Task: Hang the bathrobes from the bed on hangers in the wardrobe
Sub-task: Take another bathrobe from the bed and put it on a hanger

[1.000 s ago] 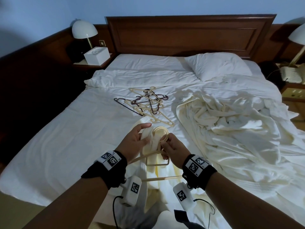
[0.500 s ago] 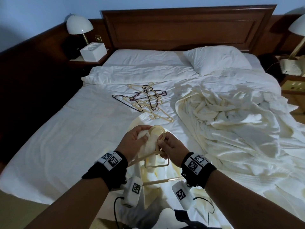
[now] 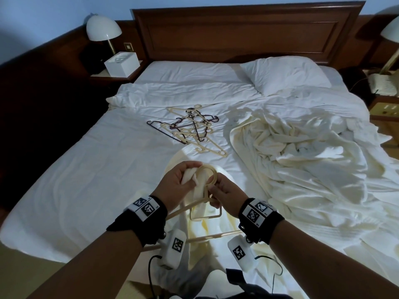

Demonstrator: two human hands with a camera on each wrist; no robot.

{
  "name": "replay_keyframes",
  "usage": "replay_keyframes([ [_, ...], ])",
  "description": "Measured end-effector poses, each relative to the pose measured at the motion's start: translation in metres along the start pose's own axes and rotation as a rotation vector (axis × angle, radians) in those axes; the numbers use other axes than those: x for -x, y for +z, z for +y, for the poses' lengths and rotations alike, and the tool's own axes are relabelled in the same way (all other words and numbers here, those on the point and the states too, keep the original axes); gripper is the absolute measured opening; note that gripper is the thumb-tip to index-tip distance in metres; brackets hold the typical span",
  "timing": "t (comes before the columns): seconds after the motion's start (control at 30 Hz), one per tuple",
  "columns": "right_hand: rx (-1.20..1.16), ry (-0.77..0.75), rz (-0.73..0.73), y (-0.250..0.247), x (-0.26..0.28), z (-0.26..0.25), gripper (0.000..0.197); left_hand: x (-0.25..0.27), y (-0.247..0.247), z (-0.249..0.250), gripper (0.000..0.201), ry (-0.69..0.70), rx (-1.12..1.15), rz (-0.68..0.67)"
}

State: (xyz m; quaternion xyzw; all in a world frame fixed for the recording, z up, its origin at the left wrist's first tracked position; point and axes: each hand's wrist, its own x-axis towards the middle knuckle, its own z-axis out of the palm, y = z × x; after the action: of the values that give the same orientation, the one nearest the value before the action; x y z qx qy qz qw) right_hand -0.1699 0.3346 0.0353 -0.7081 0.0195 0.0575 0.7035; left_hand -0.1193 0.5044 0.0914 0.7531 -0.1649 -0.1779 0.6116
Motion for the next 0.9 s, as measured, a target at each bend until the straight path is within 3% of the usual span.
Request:
replay_keyframes([
  [0.17,0.140,-0.032,-0.075,0.000,-0.001,-0.005,0.003,-0.005,0.000,0.004,0.046,-0.021,0.098,-0.053],
  [0.3,0.322,-0.050,-0.151,0.004,0.003,-0.007,0.021,-0.009,-0.007,0.008,0.054,0.025,-0.080,-0.184],
  [0.43,0.464,-0.144,-0.038,-0.007,-0.002,-0.016,0.008,-0.006,-0.018,0.002,0.067,-0.057,-0.174,-0.251],
  [0.5,0.480,-0.189,0.008,-0.008,-0.003,-0.019,0.007,-0.002,-0.016,0.000,0.063,-0.090,-0.192,-0.226],
  [0.6,0.485,-0.231,-0.007,-0.006,-0.002,-0.022,0.009,0.002,-0.010,-0.001,0.028,-0.137,-0.009,-0.087],
  [0.7,0.516,-0.234,-0.029,-0.010,-0.005,-0.020,0.014,0.003,-0.014,-0.003,0.044,-0.197,0.194,-0.050],
  [0.8,0.590,-0.261,-0.040,-0.010,-0.004,-0.017,0.022,0.004,-0.017,-0.005,0.041,-0.304,0.400,-0.015],
  [0.9,0.528,-0.245,-0.013,-0.005,-0.004,-0.017,0.019,0.006,-0.014,-0.004,0.039,-0.348,0.384,-0.063],
])
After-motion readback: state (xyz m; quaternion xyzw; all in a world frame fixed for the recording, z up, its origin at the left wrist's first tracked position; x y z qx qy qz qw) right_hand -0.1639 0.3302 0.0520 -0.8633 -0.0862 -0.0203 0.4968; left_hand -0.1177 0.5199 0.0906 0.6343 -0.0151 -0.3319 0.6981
